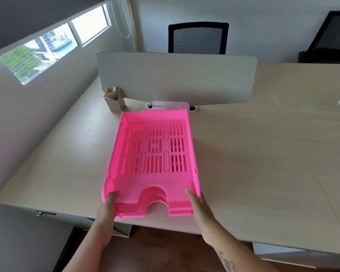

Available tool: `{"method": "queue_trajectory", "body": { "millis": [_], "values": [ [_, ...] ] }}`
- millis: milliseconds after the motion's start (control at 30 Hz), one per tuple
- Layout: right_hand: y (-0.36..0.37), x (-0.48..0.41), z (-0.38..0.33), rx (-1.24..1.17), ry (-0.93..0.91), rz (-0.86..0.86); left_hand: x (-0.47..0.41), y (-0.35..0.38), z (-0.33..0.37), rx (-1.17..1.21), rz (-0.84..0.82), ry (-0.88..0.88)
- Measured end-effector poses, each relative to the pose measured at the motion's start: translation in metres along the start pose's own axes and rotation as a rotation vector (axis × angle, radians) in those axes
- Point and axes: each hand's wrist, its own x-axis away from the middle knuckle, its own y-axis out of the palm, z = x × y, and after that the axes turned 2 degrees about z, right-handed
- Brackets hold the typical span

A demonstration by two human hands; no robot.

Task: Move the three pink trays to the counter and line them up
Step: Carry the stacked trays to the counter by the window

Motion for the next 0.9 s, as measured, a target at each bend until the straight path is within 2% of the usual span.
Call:
{"method": "queue_trajectory", "body": {
  "millis": [267,500,667,900],
  "values": [
    [-0.001,-0.005,-0.001,-0.053,0.018,0.149,0.0,0.005,-0.011,0.051,-0.12,0.076],
    [0.009,-0.011,-0.025,-0.118,0.028,0.139,0.001,0.009,0.022,0.121,-0.11,0.077],
    [0.007,-0.023,-0.076,-0.131,-0.058,0.069,0.007,0.016,0.072,0.168,-0.076,0.135],
    [0.004,-0.033,-0.182,-0.148,-0.295,-0.122,0.033,0.026,0.167,0.305,0.089,0.267]
  ]
}}
